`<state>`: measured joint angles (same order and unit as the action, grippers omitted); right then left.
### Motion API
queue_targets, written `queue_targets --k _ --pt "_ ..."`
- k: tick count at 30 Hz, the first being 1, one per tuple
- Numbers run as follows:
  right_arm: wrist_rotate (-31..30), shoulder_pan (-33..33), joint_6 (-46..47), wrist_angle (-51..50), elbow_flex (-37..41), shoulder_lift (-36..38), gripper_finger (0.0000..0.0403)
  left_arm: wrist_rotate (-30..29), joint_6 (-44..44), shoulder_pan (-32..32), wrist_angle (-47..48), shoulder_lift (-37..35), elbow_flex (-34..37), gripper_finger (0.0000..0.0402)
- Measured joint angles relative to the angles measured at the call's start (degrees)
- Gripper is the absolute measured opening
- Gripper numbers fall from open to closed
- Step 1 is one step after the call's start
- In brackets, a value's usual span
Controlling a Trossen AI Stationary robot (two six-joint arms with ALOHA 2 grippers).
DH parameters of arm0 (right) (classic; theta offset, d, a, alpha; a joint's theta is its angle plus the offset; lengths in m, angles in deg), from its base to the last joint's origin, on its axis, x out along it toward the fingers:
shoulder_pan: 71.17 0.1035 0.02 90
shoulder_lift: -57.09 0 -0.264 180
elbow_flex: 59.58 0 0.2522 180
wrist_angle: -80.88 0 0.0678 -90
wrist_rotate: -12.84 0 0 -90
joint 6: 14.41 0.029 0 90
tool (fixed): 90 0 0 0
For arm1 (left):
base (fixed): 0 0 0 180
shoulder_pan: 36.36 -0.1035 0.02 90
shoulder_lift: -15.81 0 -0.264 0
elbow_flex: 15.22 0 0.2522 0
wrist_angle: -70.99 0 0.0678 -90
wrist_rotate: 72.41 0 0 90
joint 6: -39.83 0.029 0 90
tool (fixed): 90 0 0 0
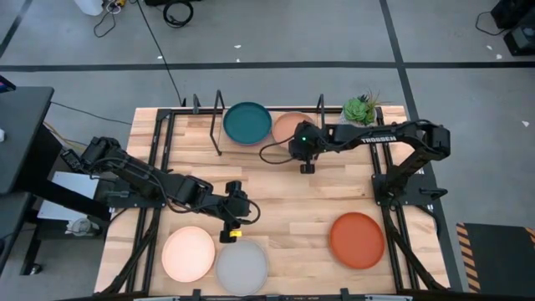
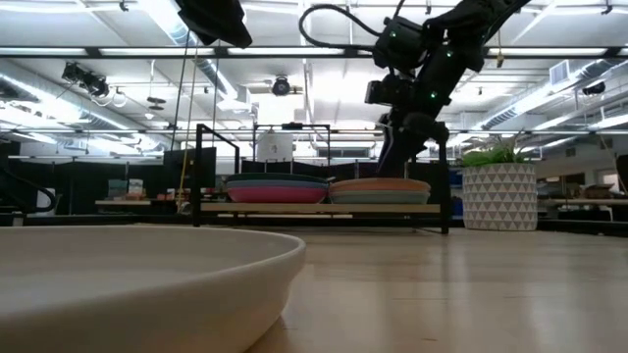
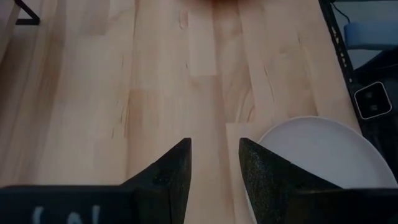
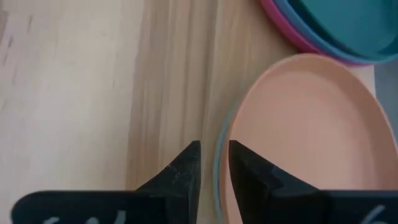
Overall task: Place and stack plates onto a shelf
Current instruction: Stack the brown plate on top of the light blue plate on the shelf
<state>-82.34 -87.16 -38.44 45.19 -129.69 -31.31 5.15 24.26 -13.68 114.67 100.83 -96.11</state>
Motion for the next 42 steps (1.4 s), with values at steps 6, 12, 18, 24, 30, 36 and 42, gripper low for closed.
queue_targets --k 6,12,18,24,30,36,42 --pt "-9.60 0.73 -0.06 0.42 -0.03 -0.22 0.0088 0.00 1.25 0.00 0.12 0.01 0.00 0.0142" --pt "-9.70 0.71 0.28 0.46 -0.01 -0.24 0.0088 0.00 3.39 0.00 0.47 0.03 0.00 0.0142" --pt "-8.58 0.39 0.49 1.84 0.23 -0.63 0.0087 0.01 6.04 0.00 0.70 0.03 0.00 0.0142" --pt "-6.78 -0.06 1.17 3.80 1.32 -0.63 0.0087 -0.02 8.77 -0.39 0.77 0.03 0.00 0.0142" --pt "-1.63 -0.59 2.50 3.91 1.32 -0.63 0.0087 -0.63 10.24 -0.37 0.78 0.03 0.00 0.0142" --pt "5.91 -2.14 5.81 5.57 1.35 -0.63 0.0087 -0.64 10.88 -0.37 0.78 0.03 0.00 0.0142" --pt "2.47 -2.81 8.08 6.87 1.37 -0.61 0.0087 -0.62 10.88 -0.37 0.87 0.03 0.00 0.0142"
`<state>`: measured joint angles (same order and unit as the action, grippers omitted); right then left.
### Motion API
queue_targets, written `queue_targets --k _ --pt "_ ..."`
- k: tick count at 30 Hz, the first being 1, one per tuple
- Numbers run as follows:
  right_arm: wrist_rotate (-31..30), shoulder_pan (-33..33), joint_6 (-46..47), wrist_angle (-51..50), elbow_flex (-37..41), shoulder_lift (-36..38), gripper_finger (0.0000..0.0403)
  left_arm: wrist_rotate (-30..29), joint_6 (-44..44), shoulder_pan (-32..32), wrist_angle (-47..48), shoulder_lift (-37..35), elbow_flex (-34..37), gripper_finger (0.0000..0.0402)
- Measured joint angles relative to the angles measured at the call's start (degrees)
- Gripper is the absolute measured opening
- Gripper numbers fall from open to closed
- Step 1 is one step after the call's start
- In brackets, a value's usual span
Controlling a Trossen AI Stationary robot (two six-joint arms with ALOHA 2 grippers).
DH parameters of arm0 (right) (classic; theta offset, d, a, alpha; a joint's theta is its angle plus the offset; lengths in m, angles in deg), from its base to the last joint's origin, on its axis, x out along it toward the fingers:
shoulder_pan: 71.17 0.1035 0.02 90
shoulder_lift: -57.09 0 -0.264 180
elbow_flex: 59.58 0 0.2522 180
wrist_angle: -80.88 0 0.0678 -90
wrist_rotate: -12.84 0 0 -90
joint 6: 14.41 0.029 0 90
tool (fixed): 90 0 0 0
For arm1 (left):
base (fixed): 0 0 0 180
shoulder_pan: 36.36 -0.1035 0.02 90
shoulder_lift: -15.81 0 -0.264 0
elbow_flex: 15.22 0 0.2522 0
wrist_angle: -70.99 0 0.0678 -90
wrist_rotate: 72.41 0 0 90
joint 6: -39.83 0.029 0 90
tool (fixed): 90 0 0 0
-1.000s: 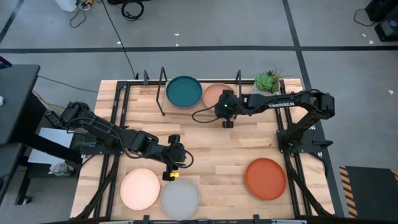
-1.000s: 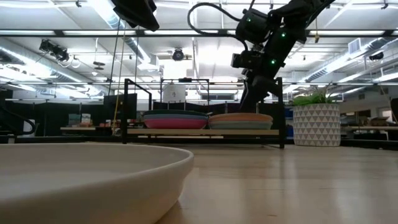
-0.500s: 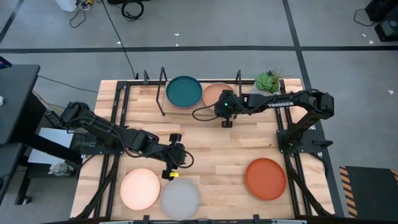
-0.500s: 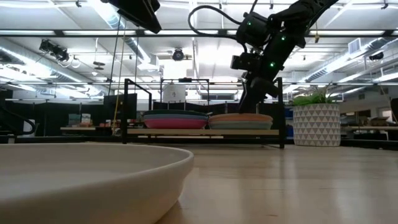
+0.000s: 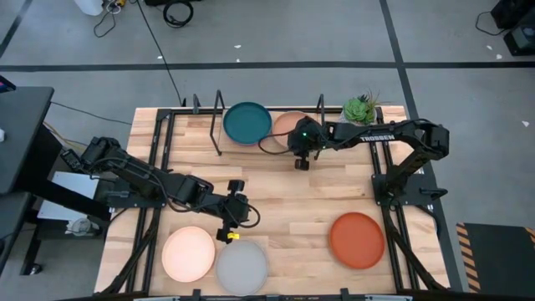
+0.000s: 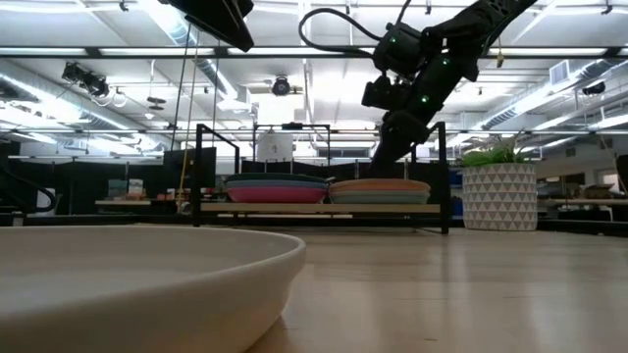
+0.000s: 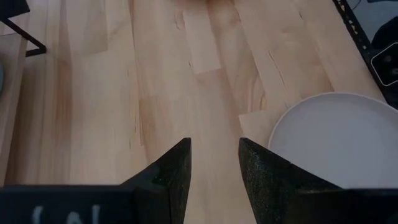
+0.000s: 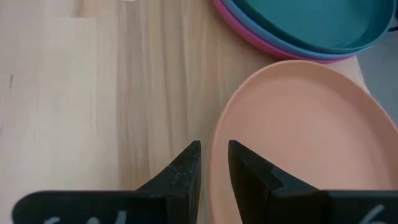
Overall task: Place and stack plates onto a shelf
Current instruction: Stack the brown plate on top of the light blue plate on the shelf, then stack the gray plate on top of the brown plate on the shelf
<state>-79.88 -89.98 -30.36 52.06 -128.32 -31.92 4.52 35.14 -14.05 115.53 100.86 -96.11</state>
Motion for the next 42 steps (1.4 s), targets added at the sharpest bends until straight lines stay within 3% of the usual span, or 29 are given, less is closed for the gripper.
queue_targets --k 6,17,19,23,26,35,42 --pt "-4.60 0.05 -0.17 -1.44 0.00 -0.14 0.0087 0.01 -0.26 0.00 0.00 0.00 0.00 0.0142" --pt "-5.18 0.04 -0.53 -0.81 -0.01 0.31 0.0087 0.03 -2.23 0.00 0.64 0.00 0.00 0.0142" --pt "-2.69 0.39 -0.39 -1.37 0.02 0.31 0.0087 0.04 -3.48 0.20 1.51 0.00 0.00 0.0142" --pt "8.52 3.30 1.26 -3.12 0.02 0.31 0.0087 1.41 -6.70 1.20 3.12 0.49 0.13 0.0142" --pt "10.04 6.85 3.04 -4.29 0.02 0.31 0.0087 3.12 -8.18 3.17 1.69 1.65 1.97 0.0142" --pt "1.98 17.99 7.14 -5.24 0.02 0.31 0.0087 3.44 -13.10 10.15 -0.89 4.85 5.86 0.0142" --pt "-9.15 22.95 6.81 -4.91 0.02 0.31 0.0087 3.53 -17.61 17.47 -7.84 7.37 5.77 0.0142"
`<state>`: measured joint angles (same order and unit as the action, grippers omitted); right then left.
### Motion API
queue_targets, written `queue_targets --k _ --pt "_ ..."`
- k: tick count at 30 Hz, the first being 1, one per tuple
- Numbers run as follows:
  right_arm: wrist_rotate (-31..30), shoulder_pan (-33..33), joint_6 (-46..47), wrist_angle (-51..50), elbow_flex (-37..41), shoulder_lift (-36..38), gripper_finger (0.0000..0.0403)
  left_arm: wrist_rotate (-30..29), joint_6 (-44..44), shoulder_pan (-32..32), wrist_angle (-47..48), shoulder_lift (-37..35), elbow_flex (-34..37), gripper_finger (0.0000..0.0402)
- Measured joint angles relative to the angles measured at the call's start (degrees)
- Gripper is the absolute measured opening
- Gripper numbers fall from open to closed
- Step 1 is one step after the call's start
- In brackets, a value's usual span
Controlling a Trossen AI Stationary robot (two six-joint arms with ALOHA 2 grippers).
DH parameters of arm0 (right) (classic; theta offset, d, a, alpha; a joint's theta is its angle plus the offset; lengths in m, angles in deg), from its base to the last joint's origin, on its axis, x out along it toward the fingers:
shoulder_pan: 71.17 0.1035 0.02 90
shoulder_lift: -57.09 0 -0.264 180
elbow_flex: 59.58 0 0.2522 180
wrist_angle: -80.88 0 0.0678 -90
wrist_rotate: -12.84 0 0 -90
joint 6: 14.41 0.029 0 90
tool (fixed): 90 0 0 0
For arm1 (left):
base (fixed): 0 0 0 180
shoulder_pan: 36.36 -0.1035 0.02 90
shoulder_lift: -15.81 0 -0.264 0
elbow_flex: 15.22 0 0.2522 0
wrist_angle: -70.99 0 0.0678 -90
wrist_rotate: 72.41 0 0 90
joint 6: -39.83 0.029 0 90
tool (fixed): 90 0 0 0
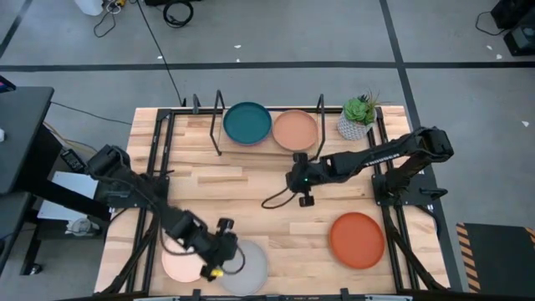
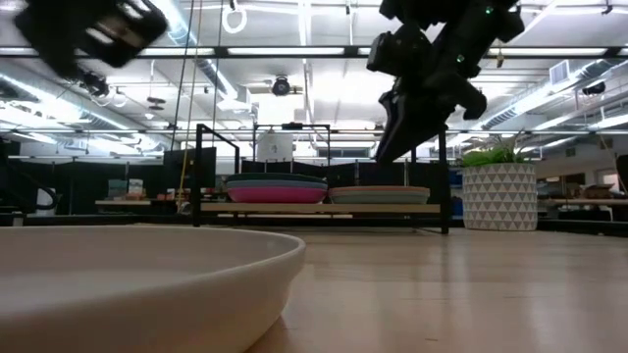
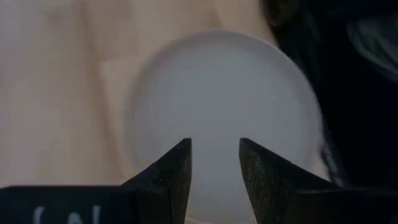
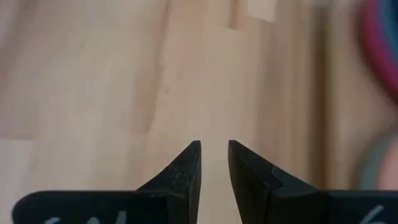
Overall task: Place and stack plates onto a shelf
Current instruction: Stack the gray plate on top of the brown plate on the shelf
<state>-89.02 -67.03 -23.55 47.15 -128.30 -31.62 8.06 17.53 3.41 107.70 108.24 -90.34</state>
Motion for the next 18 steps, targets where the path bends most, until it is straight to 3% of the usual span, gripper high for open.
queue_targets --k 5,12,18 --pt "-7.36 1.12 -2.89 2.75 0.00 0.00 0.0087 -0.33 -6.21 6.35 -4.59 4.26 -0.02 0.0142" --pt "-10.63 0.04 -11.79 11.83 0.00 -0.01 0.0087 -1.35 -15.60 10.80 -13.29 10.48 0.07 0.0142" --pt "-10.01 -2.43 -15.54 19.48 0.00 -0.02 0.0087 -2.15 -21.34 12.36 -13.71 12.79 0.07 0.0142"
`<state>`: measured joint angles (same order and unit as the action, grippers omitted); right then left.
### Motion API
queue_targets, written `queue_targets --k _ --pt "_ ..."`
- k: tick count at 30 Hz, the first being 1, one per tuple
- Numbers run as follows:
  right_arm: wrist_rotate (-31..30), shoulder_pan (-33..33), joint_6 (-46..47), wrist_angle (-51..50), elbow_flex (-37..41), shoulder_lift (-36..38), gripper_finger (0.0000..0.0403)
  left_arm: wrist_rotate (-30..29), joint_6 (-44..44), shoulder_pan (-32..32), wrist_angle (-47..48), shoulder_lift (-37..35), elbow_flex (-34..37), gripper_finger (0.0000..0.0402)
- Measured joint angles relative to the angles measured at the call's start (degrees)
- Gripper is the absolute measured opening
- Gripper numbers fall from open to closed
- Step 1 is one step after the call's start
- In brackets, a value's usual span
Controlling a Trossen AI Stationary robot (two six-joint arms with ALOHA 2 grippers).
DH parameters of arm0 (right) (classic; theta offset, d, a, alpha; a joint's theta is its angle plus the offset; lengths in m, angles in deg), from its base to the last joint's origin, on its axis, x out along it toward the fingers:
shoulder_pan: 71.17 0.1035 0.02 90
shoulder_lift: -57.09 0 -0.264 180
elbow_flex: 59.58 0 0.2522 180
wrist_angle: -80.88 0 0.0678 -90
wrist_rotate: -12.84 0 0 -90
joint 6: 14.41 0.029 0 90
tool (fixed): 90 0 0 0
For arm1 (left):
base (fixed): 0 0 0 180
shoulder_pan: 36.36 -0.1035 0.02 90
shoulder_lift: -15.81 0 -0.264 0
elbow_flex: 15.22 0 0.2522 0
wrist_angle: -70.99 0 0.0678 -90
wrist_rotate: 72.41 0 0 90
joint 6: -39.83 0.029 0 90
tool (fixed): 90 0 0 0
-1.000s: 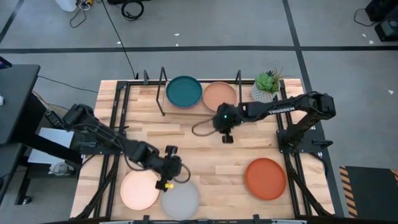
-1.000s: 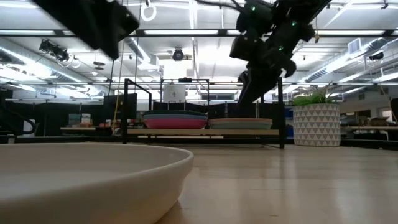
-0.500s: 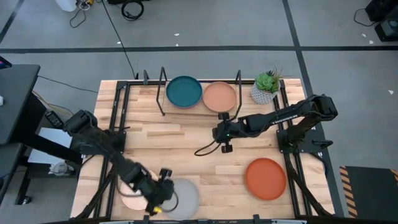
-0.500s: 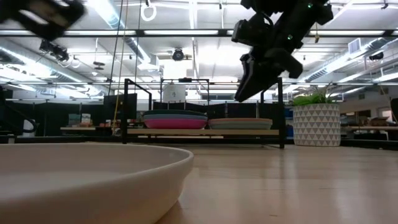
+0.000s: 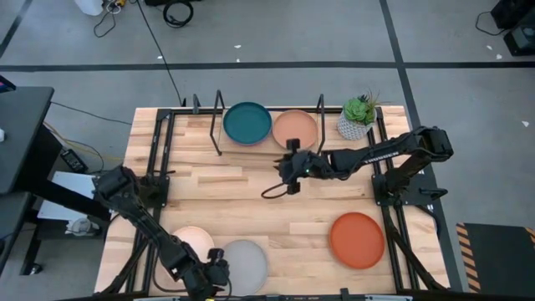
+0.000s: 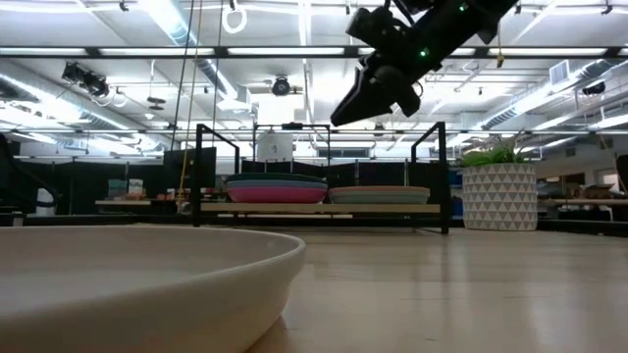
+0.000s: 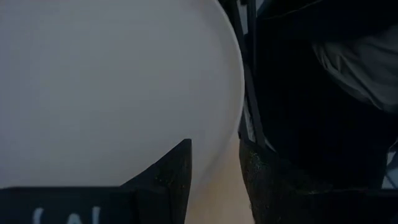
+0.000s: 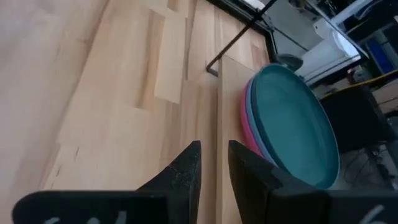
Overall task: Place and stack plates onto a shelf
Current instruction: Stack the gray plate on top of the brown plate on the shelf
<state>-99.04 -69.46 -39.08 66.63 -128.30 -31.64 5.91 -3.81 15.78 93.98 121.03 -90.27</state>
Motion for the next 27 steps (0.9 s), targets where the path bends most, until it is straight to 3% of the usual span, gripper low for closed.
queue_targets --k 8,13,27 --pt "2.40 -3.56 0.03 0.46 0.00 0.00 0.0087 -2.91 -3.37 1.98 0.20 1.75 -0.02 0.0142" --pt "5.88 -4.79 1.10 0.46 0.00 0.00 0.0087 -6.56 1.00 2.15 1.97 1.77 -0.02 0.0142" --pt "7.00 -4.82 3.25 -0.16 0.00 0.00 0.0087 -10.64 14.52 0.57 9.60 1.73 -0.02 0.0141"
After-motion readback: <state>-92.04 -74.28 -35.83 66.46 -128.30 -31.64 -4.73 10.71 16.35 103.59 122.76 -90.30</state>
